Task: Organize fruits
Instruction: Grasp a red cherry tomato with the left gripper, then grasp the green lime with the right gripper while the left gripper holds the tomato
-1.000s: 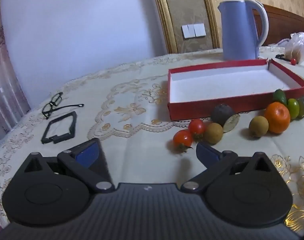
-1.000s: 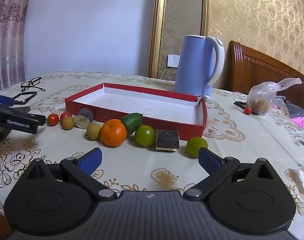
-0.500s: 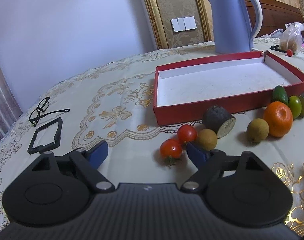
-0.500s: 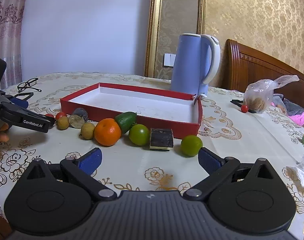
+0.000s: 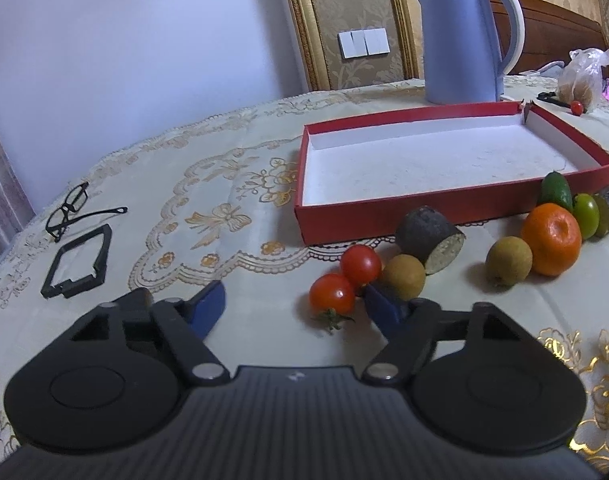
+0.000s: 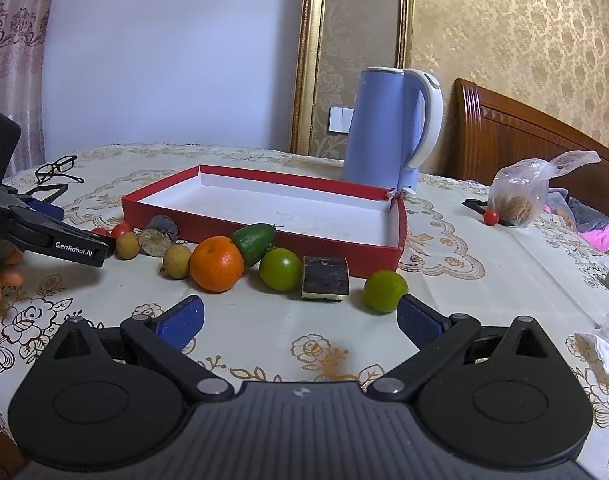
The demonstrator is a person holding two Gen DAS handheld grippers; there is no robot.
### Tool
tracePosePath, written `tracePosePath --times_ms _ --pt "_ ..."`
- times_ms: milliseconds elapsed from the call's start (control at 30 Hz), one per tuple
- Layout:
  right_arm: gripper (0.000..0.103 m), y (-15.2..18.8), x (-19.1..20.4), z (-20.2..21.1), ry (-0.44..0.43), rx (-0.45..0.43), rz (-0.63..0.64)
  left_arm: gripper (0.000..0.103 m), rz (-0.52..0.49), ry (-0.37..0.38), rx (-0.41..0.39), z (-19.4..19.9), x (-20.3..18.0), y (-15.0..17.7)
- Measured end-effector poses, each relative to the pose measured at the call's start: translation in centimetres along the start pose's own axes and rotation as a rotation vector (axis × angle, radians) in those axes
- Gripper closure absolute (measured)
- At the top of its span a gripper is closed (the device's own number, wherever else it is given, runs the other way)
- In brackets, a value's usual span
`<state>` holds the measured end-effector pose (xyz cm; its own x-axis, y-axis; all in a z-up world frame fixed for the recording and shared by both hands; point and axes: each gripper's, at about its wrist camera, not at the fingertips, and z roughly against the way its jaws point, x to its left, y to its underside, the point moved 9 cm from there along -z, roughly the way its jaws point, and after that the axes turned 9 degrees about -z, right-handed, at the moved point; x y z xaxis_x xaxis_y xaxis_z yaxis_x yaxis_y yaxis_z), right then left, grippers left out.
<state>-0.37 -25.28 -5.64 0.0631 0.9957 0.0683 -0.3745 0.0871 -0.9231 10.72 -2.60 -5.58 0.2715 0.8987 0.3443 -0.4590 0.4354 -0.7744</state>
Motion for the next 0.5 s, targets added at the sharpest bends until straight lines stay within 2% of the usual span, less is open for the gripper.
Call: tracePosePath --times_ms 67,133,200,233,367,500 --pt "0.0 0.0 0.0 0.0 -0.001 0.001 0.001 0.038 0.007 0.012 0.0 -0.1 -0.1 0.0" --pt "0.0 0.0 -0.1 0.0 0.0 0.001 0.002 0.05 0.018 0.033 -0.001 -0.1 -0.2 0.0" --pt "0.0 0.0 -0.1 -0.1 0.0 0.002 0.001 0.074 0.024 0.049 -0.003 -0.1 -0.3 -0.1" --pt "0.0 0.0 -0.2 -0.1 0.0 0.001 0.002 0.079 0.029 0.06 0.001 -0.1 -0.4 -0.1" --pt "0.0 0.0 -0.4 -0.2 0.003 0.004 -0.004 0.08 0.048 0.054 0.006 0.2 -0.4 -0.1" --pt "0.0 -0.2 -1.8 -0.4 0.025 0.004 -0.02 0.08 0.085 0.047 -0.022 1.6 0.0 -0.6"
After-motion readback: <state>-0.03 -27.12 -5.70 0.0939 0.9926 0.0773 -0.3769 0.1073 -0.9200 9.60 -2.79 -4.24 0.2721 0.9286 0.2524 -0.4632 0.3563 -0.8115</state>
